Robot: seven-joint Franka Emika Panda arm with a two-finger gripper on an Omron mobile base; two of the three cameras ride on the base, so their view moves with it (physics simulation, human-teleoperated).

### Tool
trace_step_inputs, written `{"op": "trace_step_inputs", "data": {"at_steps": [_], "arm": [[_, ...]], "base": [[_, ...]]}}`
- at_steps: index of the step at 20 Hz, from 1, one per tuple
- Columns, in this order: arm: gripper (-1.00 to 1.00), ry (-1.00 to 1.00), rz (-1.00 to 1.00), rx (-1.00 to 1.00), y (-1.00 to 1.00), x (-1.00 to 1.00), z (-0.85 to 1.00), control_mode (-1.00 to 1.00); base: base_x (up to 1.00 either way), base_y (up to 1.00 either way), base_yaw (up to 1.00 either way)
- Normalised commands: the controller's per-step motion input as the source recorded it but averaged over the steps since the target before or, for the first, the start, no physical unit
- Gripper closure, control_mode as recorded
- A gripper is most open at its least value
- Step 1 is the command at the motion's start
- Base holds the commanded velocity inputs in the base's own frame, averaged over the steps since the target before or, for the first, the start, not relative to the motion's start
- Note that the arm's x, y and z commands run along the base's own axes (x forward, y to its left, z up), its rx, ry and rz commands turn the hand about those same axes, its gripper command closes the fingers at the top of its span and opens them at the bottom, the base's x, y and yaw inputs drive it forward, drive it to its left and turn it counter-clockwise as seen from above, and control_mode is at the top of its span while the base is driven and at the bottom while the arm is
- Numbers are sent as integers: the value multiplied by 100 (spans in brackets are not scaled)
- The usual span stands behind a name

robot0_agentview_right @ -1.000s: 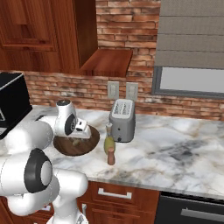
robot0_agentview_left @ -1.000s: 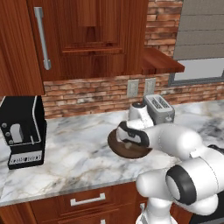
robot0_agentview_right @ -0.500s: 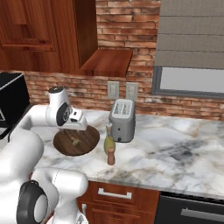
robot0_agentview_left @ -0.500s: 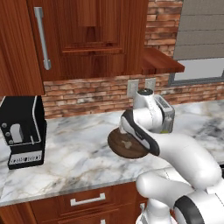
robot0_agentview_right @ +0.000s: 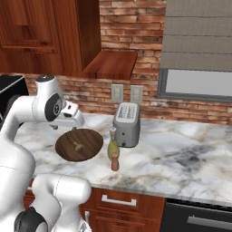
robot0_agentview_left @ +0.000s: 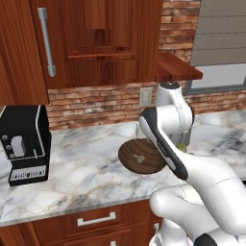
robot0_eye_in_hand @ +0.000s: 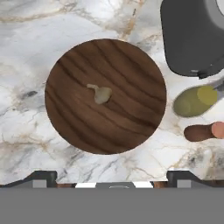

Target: Retrieve the bottle and the shaker from the cabinet and place them next to the mixing bowl on the counter. Then add garlic from the fridge to the mixing bowl.

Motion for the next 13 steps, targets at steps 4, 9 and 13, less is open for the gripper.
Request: {"op": "trace_step_inputs", "data": {"at_steps": [4,9,13], "arm": [[-100,-1,0,0,0,-80,60,-100],[-100,0,0,0,-6,-79,71,-100],[-100,0,0,1,-21,-83,65,-100]], "base": [[0,0,0],[0,0,0],[0,0,0]]}}
